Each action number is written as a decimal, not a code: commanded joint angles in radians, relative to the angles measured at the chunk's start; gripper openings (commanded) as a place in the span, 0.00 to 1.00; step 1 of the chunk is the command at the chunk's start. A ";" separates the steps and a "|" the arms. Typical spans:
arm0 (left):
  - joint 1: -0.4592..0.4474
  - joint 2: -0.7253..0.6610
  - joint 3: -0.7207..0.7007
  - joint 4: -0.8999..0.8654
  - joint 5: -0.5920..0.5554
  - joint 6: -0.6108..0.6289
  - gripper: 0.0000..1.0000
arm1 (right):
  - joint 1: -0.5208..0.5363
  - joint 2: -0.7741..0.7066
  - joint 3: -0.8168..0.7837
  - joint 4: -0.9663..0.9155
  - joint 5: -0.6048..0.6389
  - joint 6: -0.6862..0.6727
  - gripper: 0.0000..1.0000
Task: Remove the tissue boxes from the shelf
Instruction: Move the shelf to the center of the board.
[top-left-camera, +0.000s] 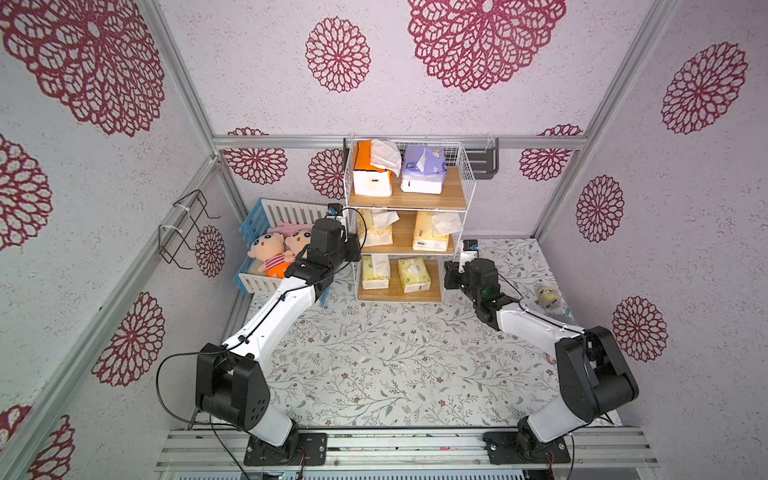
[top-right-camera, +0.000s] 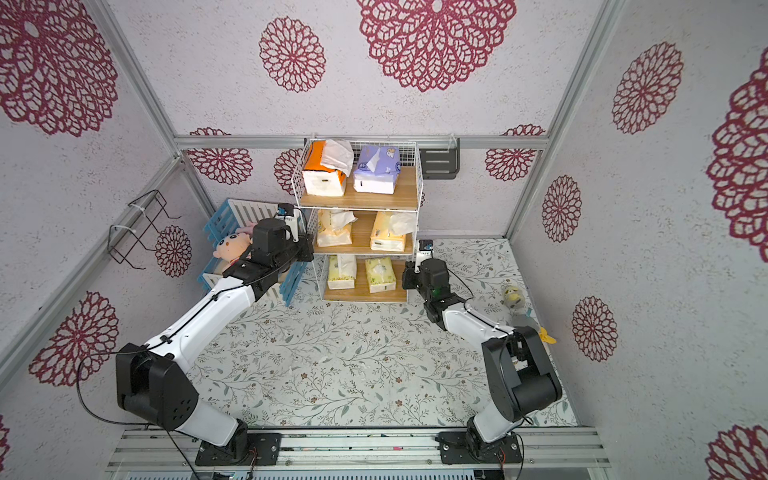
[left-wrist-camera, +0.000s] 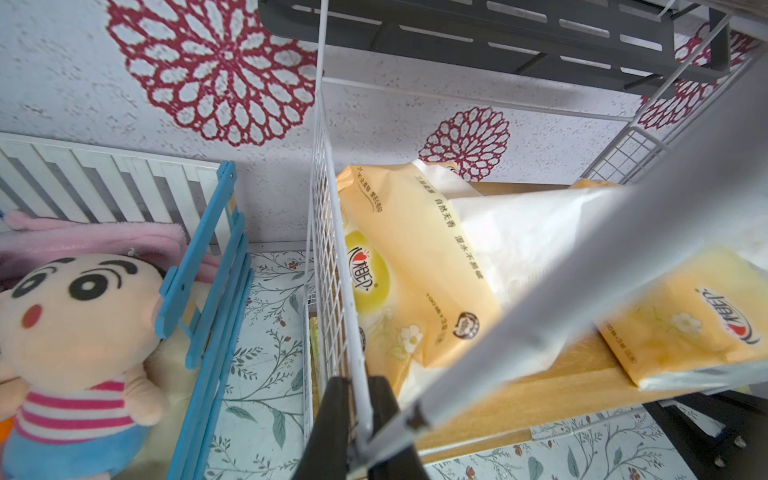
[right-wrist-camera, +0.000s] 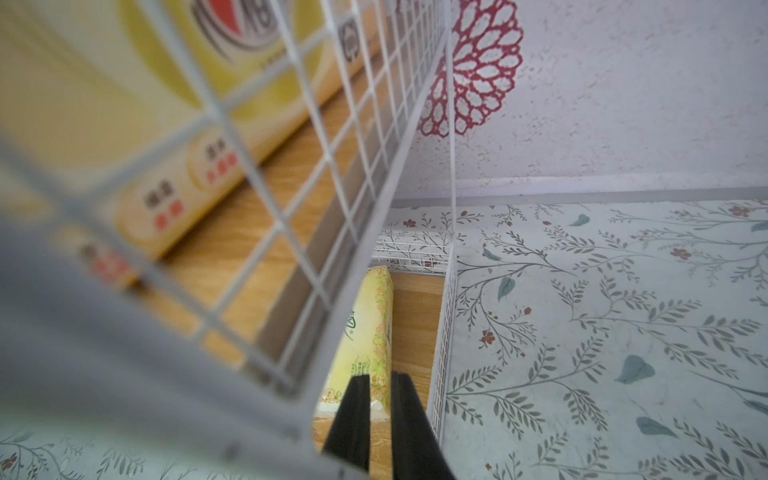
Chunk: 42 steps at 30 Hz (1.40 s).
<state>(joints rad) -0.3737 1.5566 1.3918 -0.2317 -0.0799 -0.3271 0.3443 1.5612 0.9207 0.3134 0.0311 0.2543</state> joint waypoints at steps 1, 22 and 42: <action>-0.081 -0.071 0.034 -0.030 0.111 -0.140 0.01 | 0.022 -0.105 -0.018 -0.003 -0.019 0.026 0.00; -0.173 -0.244 -0.101 -0.122 0.043 -0.146 0.04 | 0.040 -0.296 -0.240 -0.026 -0.059 0.048 0.04; -0.187 -0.308 -0.124 -0.232 0.017 -0.177 0.78 | 0.065 -0.463 -0.253 -0.158 0.010 0.093 0.61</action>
<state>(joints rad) -0.5392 1.2758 1.2491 -0.4435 -0.0883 -0.5018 0.4019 1.1427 0.6140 0.1951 0.0280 0.3351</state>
